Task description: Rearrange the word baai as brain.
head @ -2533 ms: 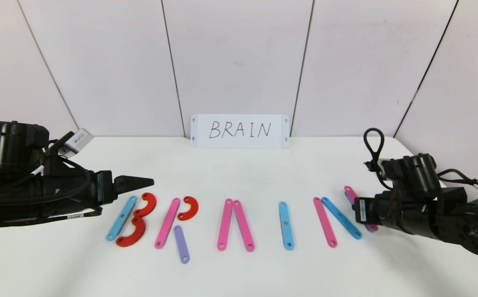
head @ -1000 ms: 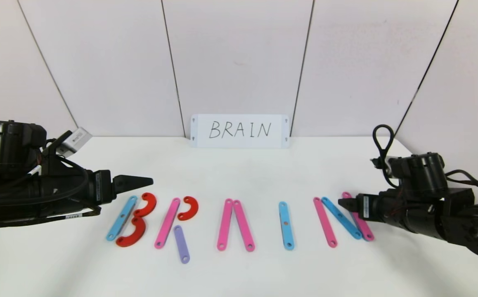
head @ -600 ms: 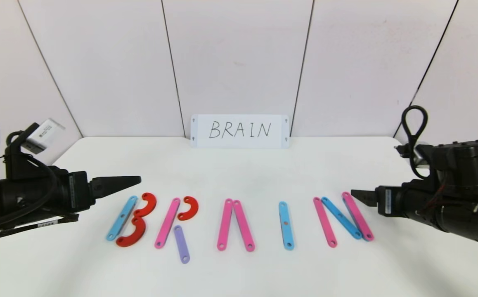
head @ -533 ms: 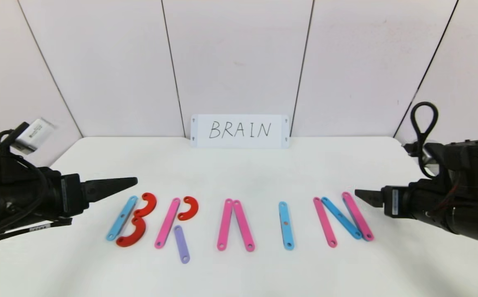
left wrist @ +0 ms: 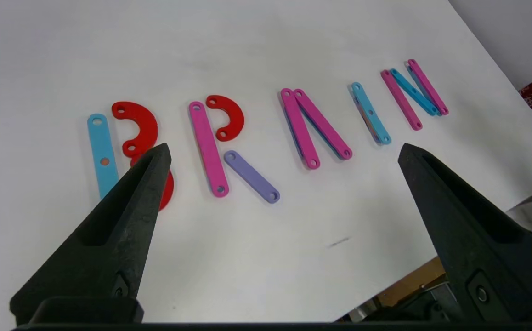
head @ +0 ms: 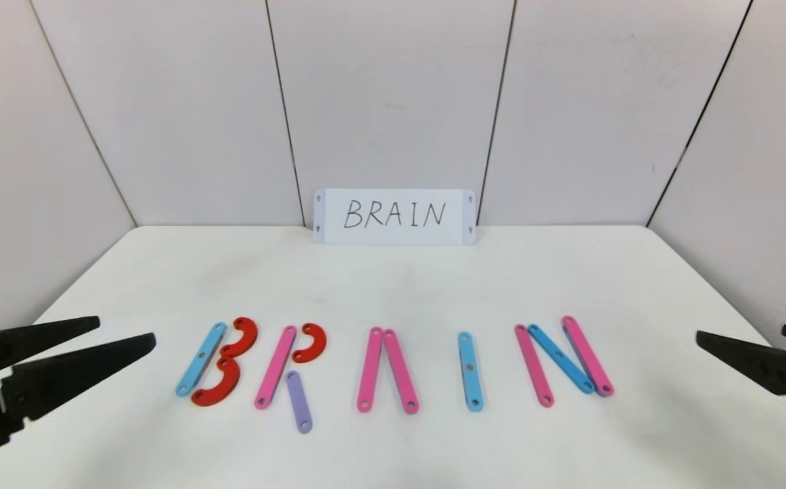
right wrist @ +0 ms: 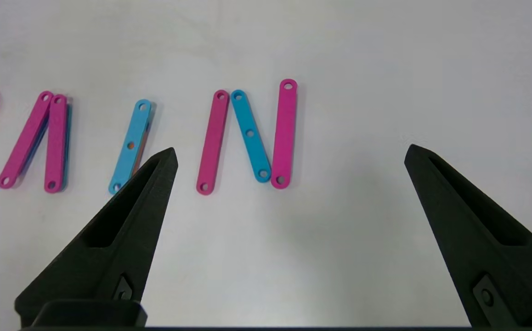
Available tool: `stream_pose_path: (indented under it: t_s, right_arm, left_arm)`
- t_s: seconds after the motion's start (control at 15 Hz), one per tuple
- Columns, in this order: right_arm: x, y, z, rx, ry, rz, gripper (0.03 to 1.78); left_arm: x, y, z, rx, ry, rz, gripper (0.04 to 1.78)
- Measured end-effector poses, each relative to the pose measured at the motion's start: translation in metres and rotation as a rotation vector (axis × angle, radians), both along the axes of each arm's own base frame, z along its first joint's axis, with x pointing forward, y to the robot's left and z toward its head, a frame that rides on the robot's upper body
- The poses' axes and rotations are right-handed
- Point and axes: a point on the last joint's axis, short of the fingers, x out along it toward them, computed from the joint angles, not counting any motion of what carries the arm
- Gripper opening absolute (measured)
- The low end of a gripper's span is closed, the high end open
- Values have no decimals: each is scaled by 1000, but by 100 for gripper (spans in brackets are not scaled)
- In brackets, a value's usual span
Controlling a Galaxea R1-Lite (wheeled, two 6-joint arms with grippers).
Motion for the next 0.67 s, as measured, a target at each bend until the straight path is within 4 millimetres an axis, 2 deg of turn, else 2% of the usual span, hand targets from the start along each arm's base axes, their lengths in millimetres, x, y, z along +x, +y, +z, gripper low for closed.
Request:
stream_pose_path:
  t_s: [0.33,0.53,0.67]
  right_arm:
    - [-84,-21,4,0,-87,-23,173]
    - [-118,-30,-3,-8,-128,-76,173]
    - [-132,-34,-5,-19,-180,-178,173]
  left_arm:
    - [-79,6,-6,161,-113,48,174]
    - [-117,11,-14,232,-150,140,174]
    - [-139,13,-16,249,-182,202,174]
